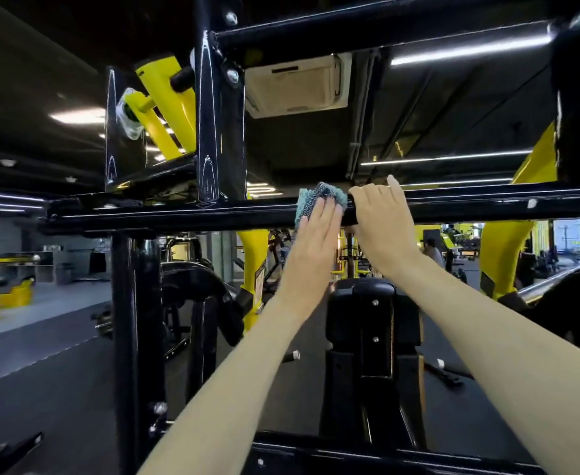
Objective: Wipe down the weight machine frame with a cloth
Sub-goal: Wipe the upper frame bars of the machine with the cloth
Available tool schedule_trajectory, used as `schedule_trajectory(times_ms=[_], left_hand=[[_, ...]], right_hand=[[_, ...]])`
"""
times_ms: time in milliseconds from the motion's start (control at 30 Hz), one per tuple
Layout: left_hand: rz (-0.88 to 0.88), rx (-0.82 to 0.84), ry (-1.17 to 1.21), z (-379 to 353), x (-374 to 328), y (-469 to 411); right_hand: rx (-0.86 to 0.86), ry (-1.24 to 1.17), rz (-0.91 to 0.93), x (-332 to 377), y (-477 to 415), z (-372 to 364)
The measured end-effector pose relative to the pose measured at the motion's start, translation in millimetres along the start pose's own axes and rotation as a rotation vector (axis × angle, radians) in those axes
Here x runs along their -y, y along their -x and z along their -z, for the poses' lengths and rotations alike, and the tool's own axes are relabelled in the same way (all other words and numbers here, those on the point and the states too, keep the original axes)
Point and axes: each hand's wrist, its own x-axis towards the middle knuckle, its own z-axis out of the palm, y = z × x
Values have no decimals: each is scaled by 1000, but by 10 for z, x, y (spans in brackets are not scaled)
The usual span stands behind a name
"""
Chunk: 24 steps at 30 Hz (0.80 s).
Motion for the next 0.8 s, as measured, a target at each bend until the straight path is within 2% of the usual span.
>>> schedule_trajectory(times_ms=[67,133,200,267,333,400,433,533,567,600,700,767,800], left_hand=[[38,24,-46,43,298,80],[224,-30,-106,40,425,133],[351,-74,-36,41,268,61],[277,-31,-26,48,10,-3],[31,47,-46,82,-25,6],[-99,100,23,186,194,1],[-73,104,61,235,335,10],[312,22,203,314,668,-76],[391,11,196,334,663,-182],[384,22,163,369,607,-312],[171,239,242,484,449,-631],[193,487,296,618,585,-715],[244,553,275,690,729,-724]], right_hand=[[16,-6,10,-3,19,-5],[29,-8,5,-3,33,2],[14,-1,-6,2,26,11],[33,6,-6,12,14,23],[53,13,4,2,14,12],[41,7,6,-7,7,15],[45,7,3,-6,6,23],[117,21,-3,9,-14,56],[134,34,-1,12,-28,72],[147,49,2,15,-39,94],[162,60,14,27,-62,168],[168,44,22,19,-73,196],[174,38,23,14,-73,207]])
